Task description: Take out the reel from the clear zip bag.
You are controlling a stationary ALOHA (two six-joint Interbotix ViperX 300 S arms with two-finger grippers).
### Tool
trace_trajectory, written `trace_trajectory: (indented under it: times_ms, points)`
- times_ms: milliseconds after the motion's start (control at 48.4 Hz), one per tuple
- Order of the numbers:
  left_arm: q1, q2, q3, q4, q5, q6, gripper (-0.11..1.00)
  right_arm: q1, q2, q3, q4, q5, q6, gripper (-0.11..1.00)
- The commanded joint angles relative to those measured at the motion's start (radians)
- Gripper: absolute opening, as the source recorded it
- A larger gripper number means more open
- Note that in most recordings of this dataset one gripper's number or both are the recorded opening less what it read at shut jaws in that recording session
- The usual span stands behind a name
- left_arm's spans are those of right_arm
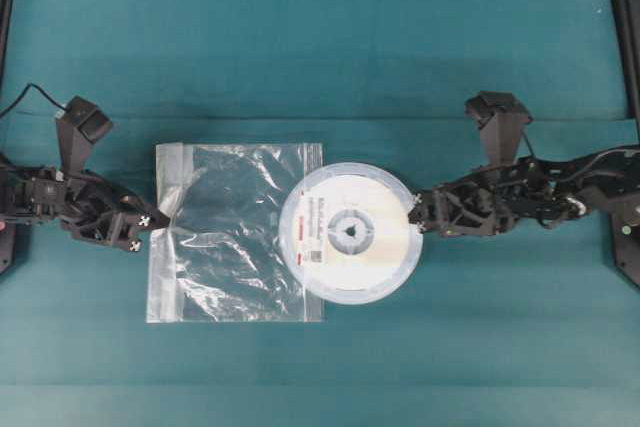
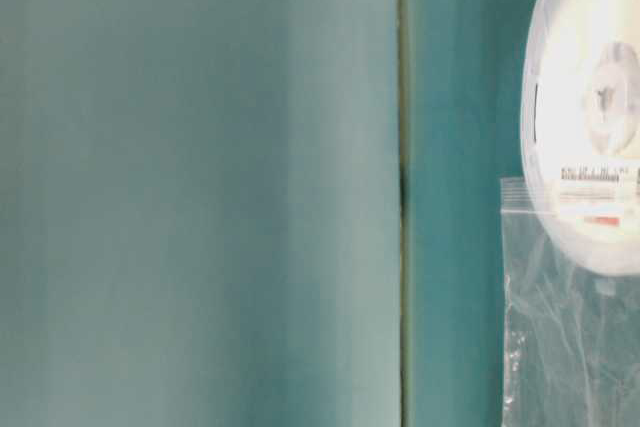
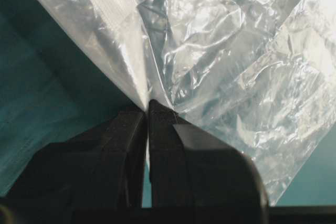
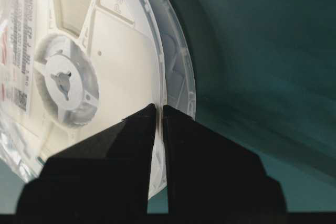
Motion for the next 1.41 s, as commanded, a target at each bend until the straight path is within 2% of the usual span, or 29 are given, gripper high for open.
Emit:
trace_trajectory:
  times_ms: [0, 124, 269, 703, 1385]
  points:
    - [-0.003, 0.002, -0.009, 0.003, 0.0, 0.003, -0.04, -0.002, -0.032, 0.012, 0.003, -0.002, 0.008, 0.08]
    - [-0.003, 0.002, -0.009, 0.003, 0.0, 0.003, -0.04, 0.0, -0.067, 0.046, 0.008, 0.0, 0.008, 0.08]
    - [-0.003, 0.002, -0.009, 0.003, 0.0, 0.003, -0.04, -0.002, -0.103, 0.08, 0.015, 0.002, 0.008, 0.02]
    - [-0.003, 0.002, -0.014, 0.003, 0.0, 0.003, -0.04, -0.002, -0.198, 0.161, 0.029, 0.003, 0.009, 0.02]
    - [-0.003, 0.002, -0.015, 0.003, 0.0, 0.003, -0.04, -0.002, -0.236, 0.19, 0.029, 0.04, 0.008, 0.02]
